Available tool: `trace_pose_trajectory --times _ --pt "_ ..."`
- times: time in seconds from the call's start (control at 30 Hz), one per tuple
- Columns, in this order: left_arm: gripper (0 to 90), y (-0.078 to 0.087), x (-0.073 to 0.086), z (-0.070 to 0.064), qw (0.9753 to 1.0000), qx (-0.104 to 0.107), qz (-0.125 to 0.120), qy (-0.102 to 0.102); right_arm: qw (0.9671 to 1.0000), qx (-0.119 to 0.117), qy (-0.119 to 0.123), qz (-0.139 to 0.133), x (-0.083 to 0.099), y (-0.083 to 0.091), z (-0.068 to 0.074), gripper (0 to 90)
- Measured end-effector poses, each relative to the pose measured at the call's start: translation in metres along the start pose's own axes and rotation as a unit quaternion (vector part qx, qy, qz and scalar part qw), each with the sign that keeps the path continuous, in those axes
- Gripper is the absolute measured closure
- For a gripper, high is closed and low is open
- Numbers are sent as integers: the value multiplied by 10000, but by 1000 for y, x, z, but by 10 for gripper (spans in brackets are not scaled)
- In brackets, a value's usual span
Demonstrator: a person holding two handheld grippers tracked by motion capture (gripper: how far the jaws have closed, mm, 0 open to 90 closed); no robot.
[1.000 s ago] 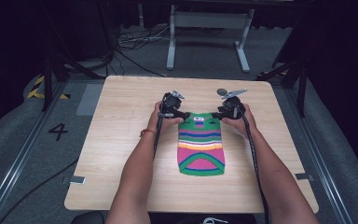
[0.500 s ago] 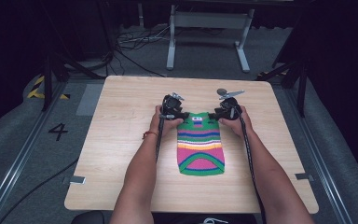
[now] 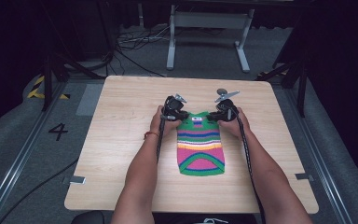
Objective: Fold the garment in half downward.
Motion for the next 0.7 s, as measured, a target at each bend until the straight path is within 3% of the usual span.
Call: trace_pose_trajectory --times 0.1,0.13,0.3,0.43,0.7 --pt "836 1 -2 0 9999 -119 4 -78 9999 36 5 -108 1 2 2 822" --pt "838 2 -5 -1 9999 -103 -112 -42 9999 53 8 -145 1 3 2 827" --pt "838 6 -5 -3 9997 -127 -203 -75 9993 -45 -72 -366 0 11 2 836" --pt "838 14 -7 -6 9992 -96 -381 -93 9982 -195 100 -565 -4 23 10 838" --pt "835 38 -16 -20 9973 -209 -494 -502 9956 -245 396 -817 -11 49 26 836"
Point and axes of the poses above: each handheld gripper's, and its own axes: y roughly backward along the jaws, x roughly out of its underside, z roughly to its left, the point moved 9 cm from there along -y, roughly forward along the jaws, and after that the axes turned 1 degree about z, right-handed, at the moved point
